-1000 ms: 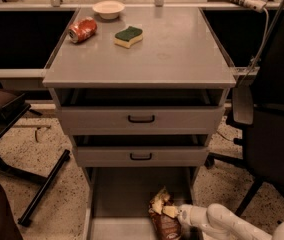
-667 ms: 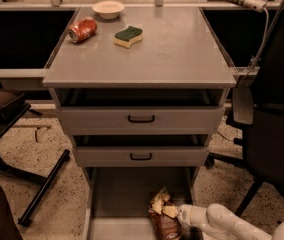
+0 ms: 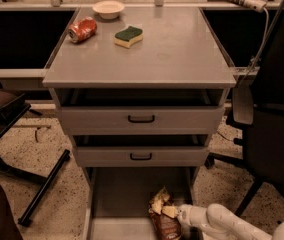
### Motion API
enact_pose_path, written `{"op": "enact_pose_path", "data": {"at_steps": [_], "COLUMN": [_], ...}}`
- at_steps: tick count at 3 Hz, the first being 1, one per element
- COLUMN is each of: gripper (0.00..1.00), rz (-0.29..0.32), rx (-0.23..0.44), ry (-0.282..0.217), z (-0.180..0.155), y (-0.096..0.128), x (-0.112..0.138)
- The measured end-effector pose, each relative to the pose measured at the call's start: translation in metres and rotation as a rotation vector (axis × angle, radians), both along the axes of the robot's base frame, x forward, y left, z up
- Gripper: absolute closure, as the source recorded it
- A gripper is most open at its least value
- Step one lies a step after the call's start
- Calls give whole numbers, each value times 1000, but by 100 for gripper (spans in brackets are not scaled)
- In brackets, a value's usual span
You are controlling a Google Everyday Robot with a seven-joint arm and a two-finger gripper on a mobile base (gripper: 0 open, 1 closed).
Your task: Place brown chip bag into bottom drawer
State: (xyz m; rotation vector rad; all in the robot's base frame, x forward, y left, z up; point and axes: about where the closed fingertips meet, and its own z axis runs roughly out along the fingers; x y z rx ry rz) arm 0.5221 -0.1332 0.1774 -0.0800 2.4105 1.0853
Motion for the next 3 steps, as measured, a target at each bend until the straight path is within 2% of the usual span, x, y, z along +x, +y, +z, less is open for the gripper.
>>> {"op": "enact_pose_path", "data": {"at_steps": [1, 2, 3], "gripper": [13, 0, 0], "rz": [0, 0, 0], "rx": [0, 0, 0], "ry": [0, 0, 0], "z": [0, 0, 0], "y": [0, 0, 0], "x": [0, 0, 0]}}
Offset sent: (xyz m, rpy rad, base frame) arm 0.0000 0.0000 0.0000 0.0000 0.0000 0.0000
